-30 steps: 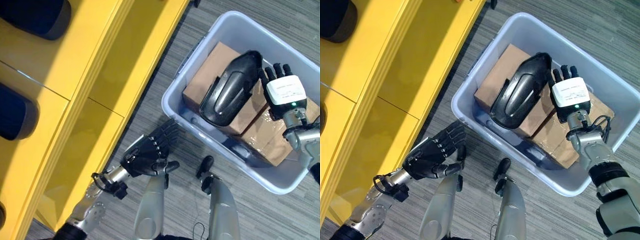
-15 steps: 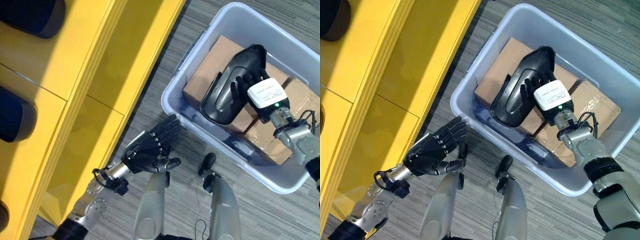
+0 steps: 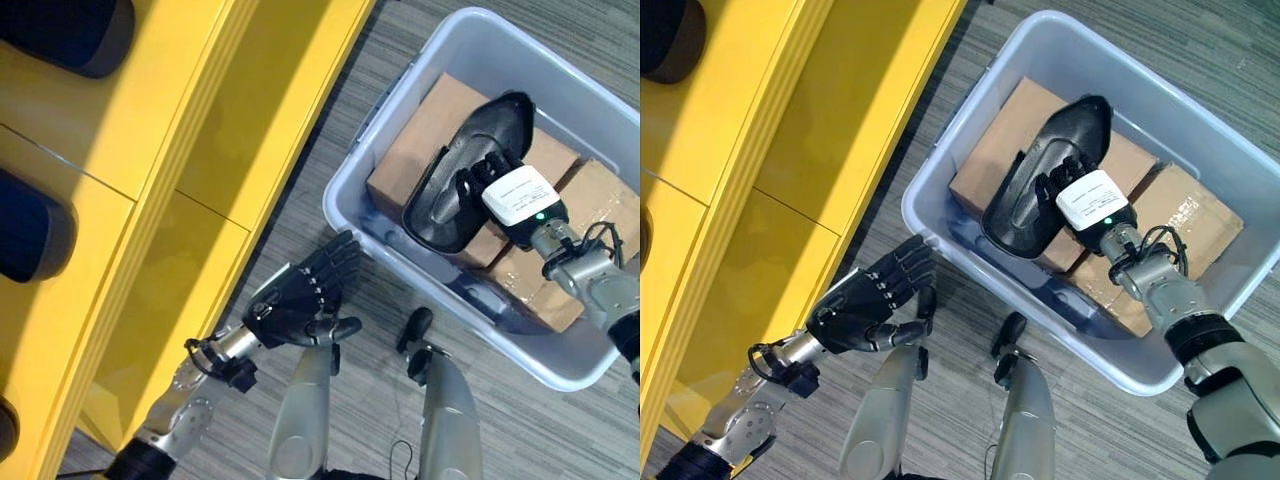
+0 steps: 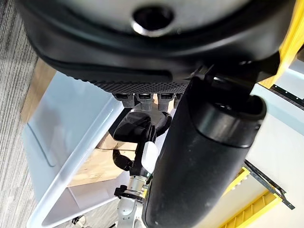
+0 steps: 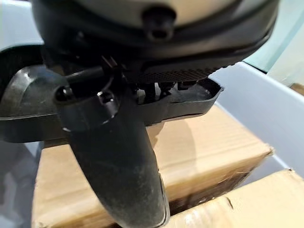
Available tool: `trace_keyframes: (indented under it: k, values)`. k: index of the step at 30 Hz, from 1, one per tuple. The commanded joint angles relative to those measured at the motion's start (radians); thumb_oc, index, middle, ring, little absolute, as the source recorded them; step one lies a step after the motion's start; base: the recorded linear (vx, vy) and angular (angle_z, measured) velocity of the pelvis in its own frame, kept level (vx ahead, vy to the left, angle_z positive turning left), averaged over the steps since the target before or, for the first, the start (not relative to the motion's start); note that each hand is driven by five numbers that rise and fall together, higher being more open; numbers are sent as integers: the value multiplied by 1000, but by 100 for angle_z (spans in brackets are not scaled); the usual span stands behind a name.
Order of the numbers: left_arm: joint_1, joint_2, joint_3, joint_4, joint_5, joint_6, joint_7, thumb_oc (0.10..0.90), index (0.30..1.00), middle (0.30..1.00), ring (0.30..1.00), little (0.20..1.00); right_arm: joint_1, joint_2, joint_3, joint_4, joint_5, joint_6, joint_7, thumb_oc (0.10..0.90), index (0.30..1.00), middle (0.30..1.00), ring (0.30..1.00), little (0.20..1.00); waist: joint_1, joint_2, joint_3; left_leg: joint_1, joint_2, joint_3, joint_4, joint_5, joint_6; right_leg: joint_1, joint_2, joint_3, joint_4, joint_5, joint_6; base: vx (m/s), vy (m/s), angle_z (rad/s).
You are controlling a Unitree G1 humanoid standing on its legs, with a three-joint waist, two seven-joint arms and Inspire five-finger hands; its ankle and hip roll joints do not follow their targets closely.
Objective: Move parts from the plastic box to the shelf.
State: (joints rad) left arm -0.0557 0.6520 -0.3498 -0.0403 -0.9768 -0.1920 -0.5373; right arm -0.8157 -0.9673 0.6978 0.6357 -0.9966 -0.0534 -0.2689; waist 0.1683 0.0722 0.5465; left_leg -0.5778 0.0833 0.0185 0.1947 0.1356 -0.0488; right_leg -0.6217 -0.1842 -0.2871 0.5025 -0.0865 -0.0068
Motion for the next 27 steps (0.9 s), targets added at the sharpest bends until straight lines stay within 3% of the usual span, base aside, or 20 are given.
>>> trace_keyframes:
  k: [1, 3, 8, 15, 21, 27]
  values:
    - [16, -15, -1, -104, -41, -38, -56, 900, 1000, 1000, 1000, 1000, -107, -50, 56, 25, 82, 20, 97, 400, 300, 300, 300, 300, 18, 39, -27, -9, 5, 53, -16, -68, 6, 0, 46, -7, 181, -183, 26, 0, 0, 0]
    - [7, -23, 0, -98, -45, -12, -37, 900, 1000, 1000, 1000, 1000, -118, -29, 74, 64, 116, 26, 130, 400, 300, 300, 300, 300, 25, 40, -27, -42, -1, 45, 14, -77, 10, -27, 43, -9, 203, -187, 22, -14, -19, 0]
    - [11, -20, 4, -79, -28, -21, -48, 900, 1000, 1000, 1000, 1000, -165, -6, 105, 149, 144, 22, 121, 400, 300, 300, 300, 300, 43, 52, -27, -114, -14, 35, 63, -93, 19, -89, 36, -19, 250, -198, 13, -43, -24, 1]
    - [7, -40, 8, -68, -25, -34, -49, 900, 1000, 1000, 1000, 1000, -131, 30, 95, 225, 71, 56, -22, 400, 300, 300, 300, 300, 53, 63, -27, -187, -32, 13, 123, -114, 33, -150, 31, -12, 290, -208, 6, -52, 0, -8]
    - [24, -53, 7, -69, -6, -60, -77, 900, 1000, 1000, 1000, 1000, -95, 52, 60, 233, 97, 49, -159, 400, 300, 300, 300, 300, 52, 70, -27, -147, -39, 10, 106, -116, 39, -113, 37, -3, 261, -199, 8, -47, 20, 1]
    - [32, -59, 23, -71, 6, -53, -70, 900, 1000, 1000, 1000, 1000, -63, 63, 32, 193, 141, 15, -260, 400, 300, 300, 300, 300, 40, 54, -27, -56, -39, 17, 60, -114, 38, -24, 55, 6, 176, -174, 19, -28, 5, 8]
